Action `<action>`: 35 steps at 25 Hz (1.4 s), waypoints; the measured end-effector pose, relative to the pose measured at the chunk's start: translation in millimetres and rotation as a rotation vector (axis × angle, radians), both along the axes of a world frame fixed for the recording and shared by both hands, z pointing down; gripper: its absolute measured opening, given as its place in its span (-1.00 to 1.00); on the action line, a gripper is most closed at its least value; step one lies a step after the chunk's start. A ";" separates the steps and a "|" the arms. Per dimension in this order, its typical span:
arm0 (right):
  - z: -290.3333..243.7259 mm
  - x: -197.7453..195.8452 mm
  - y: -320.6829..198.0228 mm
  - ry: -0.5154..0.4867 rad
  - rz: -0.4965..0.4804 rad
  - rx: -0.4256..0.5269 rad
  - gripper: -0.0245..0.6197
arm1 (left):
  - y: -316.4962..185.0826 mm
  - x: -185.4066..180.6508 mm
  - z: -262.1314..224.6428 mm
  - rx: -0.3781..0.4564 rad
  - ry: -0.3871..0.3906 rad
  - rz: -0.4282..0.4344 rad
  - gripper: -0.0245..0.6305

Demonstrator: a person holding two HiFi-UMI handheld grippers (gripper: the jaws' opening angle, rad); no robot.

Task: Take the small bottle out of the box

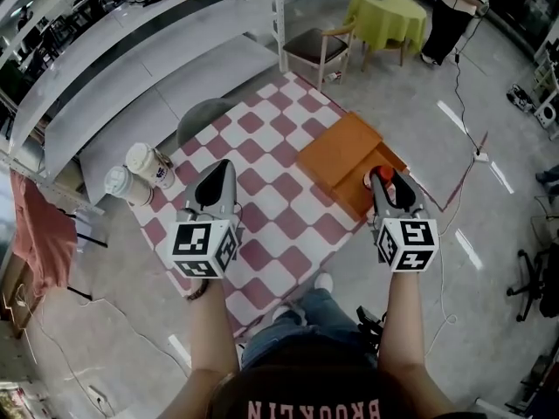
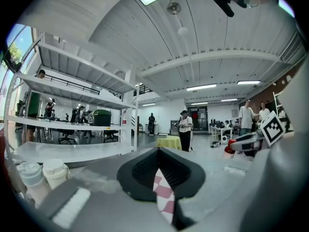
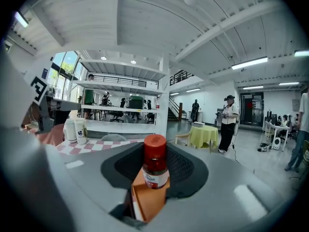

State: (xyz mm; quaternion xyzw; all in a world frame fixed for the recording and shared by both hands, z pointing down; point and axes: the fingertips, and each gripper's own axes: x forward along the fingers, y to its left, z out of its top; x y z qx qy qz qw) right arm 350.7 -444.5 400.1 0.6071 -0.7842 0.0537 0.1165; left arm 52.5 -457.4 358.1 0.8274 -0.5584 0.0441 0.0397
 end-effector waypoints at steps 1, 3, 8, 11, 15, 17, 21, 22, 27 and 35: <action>-6.4 -2.5 2.1 0.005 0.000 0.009 -0.50 | 1.4 -0.5 -3.5 0.010 0.003 0.007 -0.93; -19.0 -9.1 9.0 0.015 0.003 0.024 -0.50 | 6.1 -2.5 -9.6 0.023 0.012 0.026 -0.93; -51.7 -25.5 34.9 0.024 0.040 0.054 -0.50 | 24.0 -3.9 -28.3 0.054 0.024 0.089 -0.93; -71.2 -35.0 50.7 0.010 0.053 0.074 -0.50 | 33.4 -3.7 -39.1 0.071 0.017 0.118 -0.93; -88.0 -44.0 66.2 0.032 0.054 0.095 -0.50 | 46.1 -6.6 -52.7 0.098 0.025 0.125 -0.93; -95.7 -46.2 72.9 0.044 0.047 0.108 -0.50 | 52.6 -8.3 -62.2 0.120 0.029 0.120 -0.93; -115.0 -48.1 86.0 0.051 0.029 0.145 -0.50 | 64.2 -12.0 -81.8 0.158 0.054 0.098 -0.93; -119.6 -47.9 90.1 0.051 0.026 0.154 -0.50 | 67.5 -11.2 -85.2 0.164 0.057 0.095 -0.93; -138.5 -43.2 115.6 0.054 0.019 0.194 -0.50 | 85.7 -0.1 -100.5 0.200 0.029 0.097 -0.93; -151.4 -21.0 147.5 0.045 0.072 0.239 -0.50 | 102.8 20.2 -120.3 0.248 0.020 0.130 -0.93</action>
